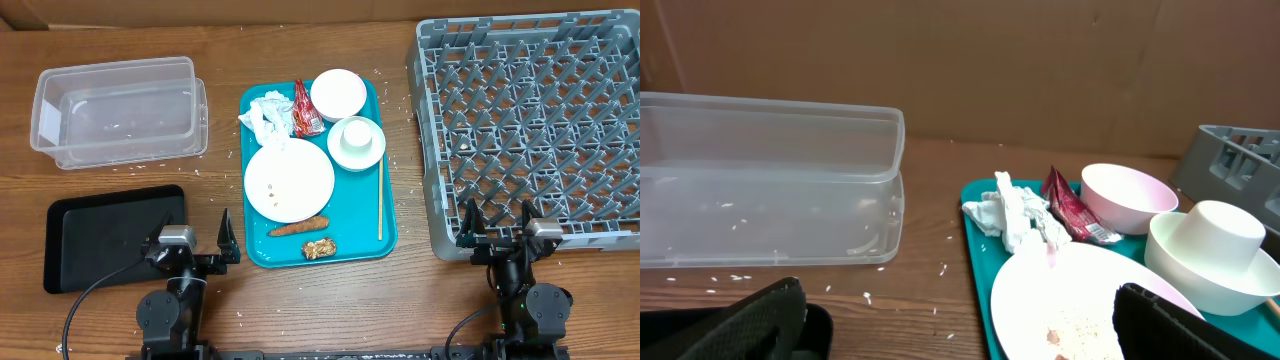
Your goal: Sort waste into correct bins and load items into the dishwasher
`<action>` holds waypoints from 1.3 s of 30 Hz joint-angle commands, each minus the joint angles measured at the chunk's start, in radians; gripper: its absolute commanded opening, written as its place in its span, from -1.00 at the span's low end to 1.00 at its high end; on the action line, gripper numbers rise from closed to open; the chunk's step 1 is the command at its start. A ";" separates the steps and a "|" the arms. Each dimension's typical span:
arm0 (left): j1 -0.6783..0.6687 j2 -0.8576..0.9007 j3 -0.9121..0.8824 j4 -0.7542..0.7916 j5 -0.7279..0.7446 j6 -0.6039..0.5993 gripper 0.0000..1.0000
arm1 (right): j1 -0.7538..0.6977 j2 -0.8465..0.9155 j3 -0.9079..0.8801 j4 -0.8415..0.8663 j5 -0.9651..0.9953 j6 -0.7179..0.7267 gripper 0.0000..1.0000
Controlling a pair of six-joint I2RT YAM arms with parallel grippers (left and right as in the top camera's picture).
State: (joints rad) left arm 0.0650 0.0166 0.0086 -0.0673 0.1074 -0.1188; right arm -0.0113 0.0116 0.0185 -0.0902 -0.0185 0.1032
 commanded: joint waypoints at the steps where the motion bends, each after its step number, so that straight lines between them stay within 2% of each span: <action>1: -0.007 -0.012 -0.004 -0.003 -0.014 0.026 0.99 | 0.005 -0.009 -0.010 0.006 0.010 -0.006 1.00; 17: -0.007 -0.012 -0.004 -0.003 -0.014 0.026 0.99 | 0.005 -0.009 -0.010 0.006 0.010 -0.006 1.00; 22: -0.006 -0.012 -0.004 0.040 -0.111 0.058 1.00 | 0.005 -0.009 -0.010 0.006 0.010 -0.006 1.00; 27: -0.006 -0.012 -0.004 0.042 -0.042 0.059 1.00 | 0.005 -0.009 -0.010 0.006 0.010 -0.006 1.00; 31: -0.006 -0.012 -0.004 0.050 0.091 0.017 0.99 | 0.005 -0.009 -0.010 0.006 0.010 -0.006 1.00; 39: -0.006 -0.012 -0.004 0.029 0.345 -0.123 1.00 | 0.005 -0.009 -0.010 0.006 0.010 -0.006 1.00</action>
State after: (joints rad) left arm 0.0650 0.0166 0.0086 -0.0292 0.3012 -0.1757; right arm -0.0113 0.0116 0.0185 -0.0898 -0.0181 0.1032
